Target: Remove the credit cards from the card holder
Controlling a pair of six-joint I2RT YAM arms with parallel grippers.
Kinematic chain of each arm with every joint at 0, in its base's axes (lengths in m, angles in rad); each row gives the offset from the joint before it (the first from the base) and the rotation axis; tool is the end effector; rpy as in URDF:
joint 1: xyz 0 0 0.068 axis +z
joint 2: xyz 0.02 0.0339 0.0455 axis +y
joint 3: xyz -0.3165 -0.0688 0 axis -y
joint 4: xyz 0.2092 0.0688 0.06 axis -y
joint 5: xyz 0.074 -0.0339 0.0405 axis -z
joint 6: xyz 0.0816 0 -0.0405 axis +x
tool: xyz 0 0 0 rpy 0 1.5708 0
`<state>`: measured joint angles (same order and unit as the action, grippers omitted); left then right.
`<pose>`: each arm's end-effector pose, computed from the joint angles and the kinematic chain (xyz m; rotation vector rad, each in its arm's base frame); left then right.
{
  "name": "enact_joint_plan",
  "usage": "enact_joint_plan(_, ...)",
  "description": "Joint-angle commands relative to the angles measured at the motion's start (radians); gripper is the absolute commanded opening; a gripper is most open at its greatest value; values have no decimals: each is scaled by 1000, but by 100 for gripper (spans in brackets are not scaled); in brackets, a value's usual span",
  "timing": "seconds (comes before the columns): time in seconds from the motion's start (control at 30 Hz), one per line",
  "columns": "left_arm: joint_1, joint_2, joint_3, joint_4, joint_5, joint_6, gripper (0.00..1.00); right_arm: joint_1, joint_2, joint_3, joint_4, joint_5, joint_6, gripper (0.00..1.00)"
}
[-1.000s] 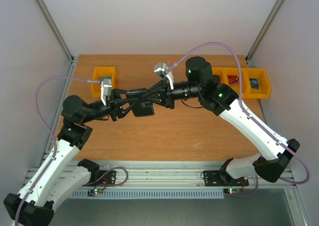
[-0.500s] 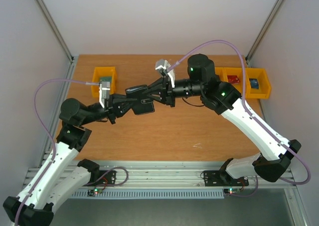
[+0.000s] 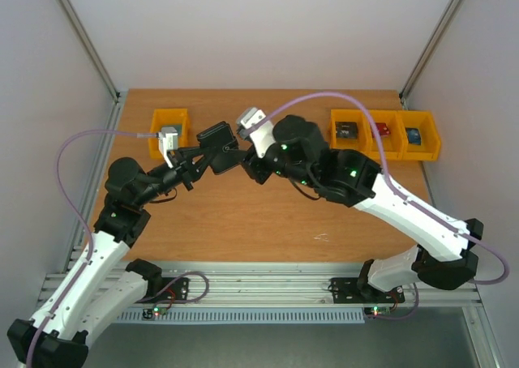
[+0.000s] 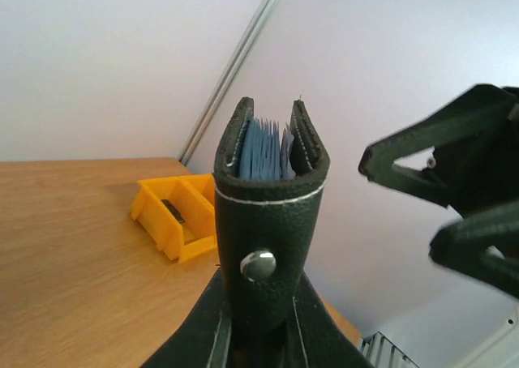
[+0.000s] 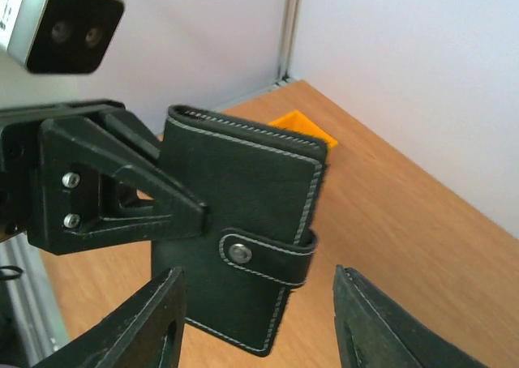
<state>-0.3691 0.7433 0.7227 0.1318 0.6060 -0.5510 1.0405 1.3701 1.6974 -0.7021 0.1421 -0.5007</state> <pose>0.1115 -0.0930 0.3990 0.3876 1.5485 -1.1700 0.1515 0.2355 0.4911 -1.2876 1.4617 0.2199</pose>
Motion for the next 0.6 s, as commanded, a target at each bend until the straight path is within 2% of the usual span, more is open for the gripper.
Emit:
enact_joint_plan(0.0, 4, -6, -2, 41, -45, -17, 0, 73, 75, 35, -23, 210, -65, 49)
enact_joint_plan(0.13, 4, -6, -2, 44, -29, -17, 0, 79, 149, 91, -32, 204, -41, 46)
enact_joint_plan(0.23, 4, -7, -4, 52, -23, -21, 0, 79, 194, 115, -24, 211, -40, 39)
enact_joint_plan(0.37, 4, -11, -5, 58, -15, -18, 0, 79, 229, 131, -27, 325, -34, 31)
enact_joint_plan(0.57, 4, -13, -11, 71, -9, -17, 0, 79, 262, 123, -50, 398, -18, 26)
